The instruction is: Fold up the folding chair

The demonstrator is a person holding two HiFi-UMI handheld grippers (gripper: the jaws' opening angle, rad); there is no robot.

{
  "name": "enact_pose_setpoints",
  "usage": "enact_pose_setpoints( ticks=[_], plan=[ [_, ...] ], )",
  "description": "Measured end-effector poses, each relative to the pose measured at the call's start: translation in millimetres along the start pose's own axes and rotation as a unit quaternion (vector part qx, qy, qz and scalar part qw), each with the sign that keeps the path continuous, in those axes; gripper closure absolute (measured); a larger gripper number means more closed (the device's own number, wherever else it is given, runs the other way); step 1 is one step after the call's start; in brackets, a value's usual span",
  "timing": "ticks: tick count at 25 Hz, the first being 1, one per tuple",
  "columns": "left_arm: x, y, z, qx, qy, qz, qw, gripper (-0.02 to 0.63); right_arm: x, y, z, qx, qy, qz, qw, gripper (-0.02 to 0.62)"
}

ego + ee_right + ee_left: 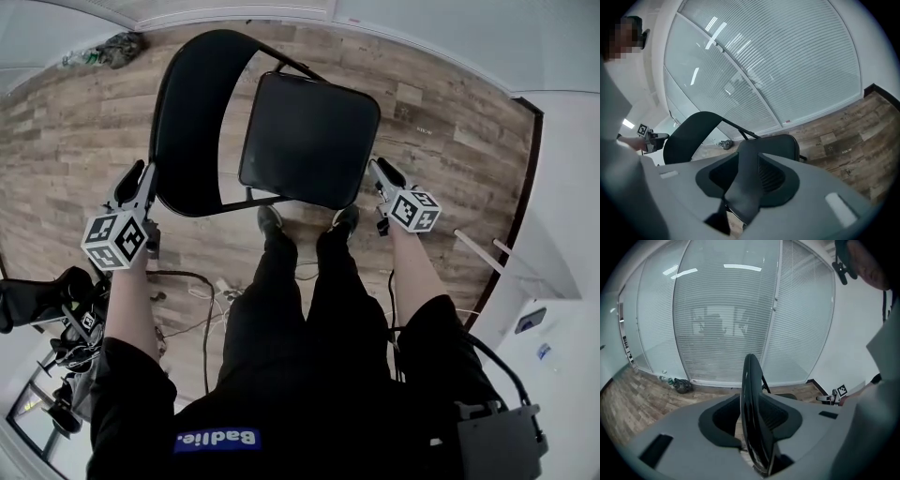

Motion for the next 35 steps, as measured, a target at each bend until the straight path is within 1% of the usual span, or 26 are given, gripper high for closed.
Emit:
enact_pose_setpoints(
  ticks=[3, 7, 13, 17, 20, 23, 27, 32, 34, 35],
  plan=[
    [-2, 4, 6, -0.012, 0.005, -0.007, 0.9999, 0.459, -17, 21, 15, -0.006, -0.011, 0.018, 1.000, 0.432],
    [-6, 7, 13, -0.027, 0.005, -0.010, 0.9996, 0.427, -43, 46, 38, -0.015, -0.033, 0.047, 0.998, 0.385],
    [-8, 6, 27, -0.036, 0.003, -0.010, 0.9993, 0.416, -84, 91, 71, -0.042, -0.062, 0.092, 0.993, 0.288],
    [-11, 3, 35, -0.039, 0.002, -0.008, 0.9992, 0.414, -99, 107, 88, -0.042, -0.074, 0.110, 0.990, 0.244],
    [-19, 2, 41, -0.041, -0.003, -0.013, 0.9991, 0.414, -108, 117, 100, -0.035, -0.082, 0.128, 0.988, 0.210],
    [-28, 1, 49, -0.049, -0.009, -0.023, 0.9985, 0.414, -118, 124, 109, -0.027, -0.095, 0.137, 0.986, 0.206],
    [-35, 1, 54, -0.049, -0.012, -0.021, 0.9985, 0.414, -133, 131, 120, -0.010, -0.108, 0.158, 0.981, 0.206],
    [-35, -1, 54, -0.047, -0.003, -0.018, 0.9987, 0.417, -140, 134, 133, 0.035, -0.102, 0.195, 0.975, 0.206],
    [-36, -1, 54, -0.044, -0.002, -0.022, 0.9988, 0.419, -140, 132, 133, 0.054, -0.098, 0.200, 0.973, 0.215],
    [-35, 0, 54, -0.040, -0.005, -0.025, 0.9989, 0.420, -139, 130, 133, 0.061, -0.096, 0.199, 0.973, 0.243]
  ],
)
Point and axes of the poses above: the fingertips, and each gripper's own axes: z forward along the fingers, y to its right, x out of its top, the point moved 4 cm from there along -z, backward along the fingers, and after that the axes turned 9 degrees about -x, right-handed, at the moved point
